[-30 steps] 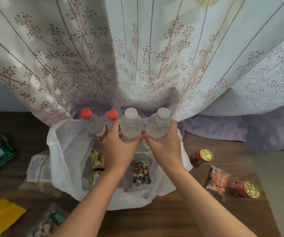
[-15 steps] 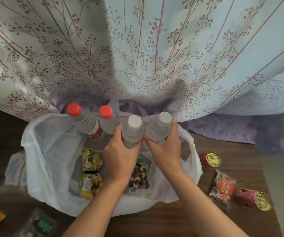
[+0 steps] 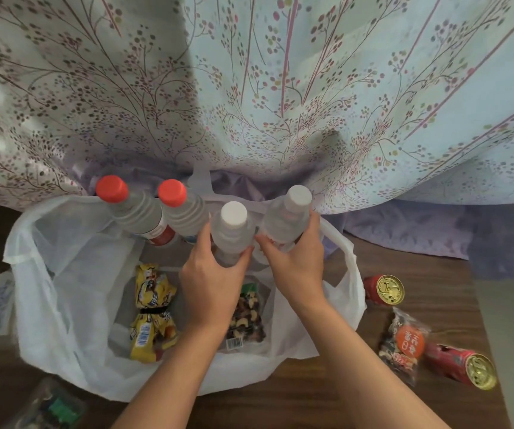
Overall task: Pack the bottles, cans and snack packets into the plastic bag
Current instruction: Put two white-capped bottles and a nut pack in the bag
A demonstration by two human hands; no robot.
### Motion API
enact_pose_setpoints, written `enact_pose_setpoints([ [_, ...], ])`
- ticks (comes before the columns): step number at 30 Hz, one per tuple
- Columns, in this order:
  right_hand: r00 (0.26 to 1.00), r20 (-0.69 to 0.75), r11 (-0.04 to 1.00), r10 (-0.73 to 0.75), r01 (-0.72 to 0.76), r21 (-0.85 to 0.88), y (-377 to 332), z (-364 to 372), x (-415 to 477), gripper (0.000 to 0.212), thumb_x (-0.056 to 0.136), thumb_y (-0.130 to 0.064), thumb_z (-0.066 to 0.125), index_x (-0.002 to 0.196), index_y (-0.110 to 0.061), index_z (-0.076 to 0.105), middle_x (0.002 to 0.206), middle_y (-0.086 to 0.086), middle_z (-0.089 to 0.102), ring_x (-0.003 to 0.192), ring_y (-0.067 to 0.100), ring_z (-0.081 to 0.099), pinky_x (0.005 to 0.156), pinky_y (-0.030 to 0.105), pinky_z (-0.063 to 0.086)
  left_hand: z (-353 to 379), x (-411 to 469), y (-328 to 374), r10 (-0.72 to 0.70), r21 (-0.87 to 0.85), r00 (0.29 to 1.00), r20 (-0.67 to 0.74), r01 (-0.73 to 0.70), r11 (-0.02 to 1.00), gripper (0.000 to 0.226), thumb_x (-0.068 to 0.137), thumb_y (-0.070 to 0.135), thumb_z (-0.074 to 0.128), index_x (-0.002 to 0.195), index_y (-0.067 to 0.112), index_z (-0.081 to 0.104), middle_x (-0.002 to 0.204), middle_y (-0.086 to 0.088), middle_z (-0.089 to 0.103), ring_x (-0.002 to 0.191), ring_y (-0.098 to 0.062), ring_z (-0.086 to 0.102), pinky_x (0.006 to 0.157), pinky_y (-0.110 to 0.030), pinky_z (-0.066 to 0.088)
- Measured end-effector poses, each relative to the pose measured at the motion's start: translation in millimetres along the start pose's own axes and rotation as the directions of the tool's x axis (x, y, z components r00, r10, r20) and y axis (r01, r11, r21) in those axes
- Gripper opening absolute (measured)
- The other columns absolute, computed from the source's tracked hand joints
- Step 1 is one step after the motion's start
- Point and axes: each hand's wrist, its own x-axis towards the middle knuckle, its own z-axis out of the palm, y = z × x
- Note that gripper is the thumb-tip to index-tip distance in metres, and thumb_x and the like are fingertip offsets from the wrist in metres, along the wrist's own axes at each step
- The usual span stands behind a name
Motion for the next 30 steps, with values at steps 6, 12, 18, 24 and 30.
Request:
enact_pose_setpoints([
  [6, 0.999, -0.005, 0.999, -0.047, 0.047, -0.013, 1, 3, 3, 0.073, 0.076, -0.021, 0.091, 0.131, -0.030, 0.044, 0.120, -0.023, 0.058, 0.116, -0.015, 0.052, 0.094, 0.006, 0.040, -2, -1, -4, -0.020, -0.038, 1.000, -0.001, 0.019, 0.999, 0.071, 0.074, 0.038, 0.092, 0.134, 0.011, 0.064, 0.124, -0.005, 0.073, 0.114, -0.021, 0.069, 0.093, -0.041, 0.056],
  [12, 0.997, 0.001, 0.997, -0.072, 0.072, -0.006, -1, 7, -6, 0.074, 0.079, -0.025, 0.088, 0.133, -0.043, 0.041, 0.123, -0.030, 0.058, 0.119, -0.006, 0.056, 0.096, 0.010, 0.043, 1, -1, -2, -0.059, -0.064, 0.998, 0.012, 0.060, 0.996, 0.068, 0.076, 0.040, 0.090, 0.133, 0.012, 0.065, 0.120, -0.003, 0.074, 0.110, -0.020, 0.070, 0.090, -0.042, 0.057],
  [18, 0.997, 0.058, 0.998, -0.056, 0.057, -0.008, 0, 5, -9, 0.070, 0.079, -0.025, 0.089, 0.134, -0.033, 0.045, 0.122, -0.018, 0.063, 0.118, 0.001, 0.061, 0.094, 0.013, 0.046, 0, -1, -5, -0.075, -0.130, 0.996, 0.046, 0.081, 0.988, 0.073, 0.077, 0.037, 0.090, 0.141, 0.017, 0.061, 0.131, 0.001, 0.070, 0.121, -0.016, 0.066, 0.098, -0.043, 0.055],
  [24, 0.993, 0.109, 0.997, -0.036, 0.043, -0.058, -4, -4, -8, 0.070, 0.077, -0.033, 0.091, 0.130, -0.034, 0.045, 0.120, -0.017, 0.063, 0.114, -0.004, 0.060, 0.089, 0.007, 0.043, -2, -4, -8, -0.078, -0.196, 0.991, 0.106, 0.098, 0.976, 0.075, 0.079, 0.027, 0.089, 0.146, 0.020, 0.057, 0.140, 0.003, 0.065, 0.131, -0.013, 0.060, 0.106, -0.044, 0.052],
  [30, 0.994, 0.102, 0.995, -0.045, 0.053, -0.081, -13, -9, -15, 0.073, 0.079, -0.030, 0.089, 0.139, -0.023, 0.048, 0.127, -0.008, 0.064, 0.121, 0.005, 0.060, 0.099, 0.024, 0.050, -8, -2, 0, -0.064, -0.147, 0.990, 0.127, 0.083, 0.986, 0.071, 0.081, 0.031, 0.088, 0.144, 0.018, 0.058, 0.138, 0.002, 0.066, 0.130, -0.015, 0.060, 0.105, -0.044, 0.052],
])
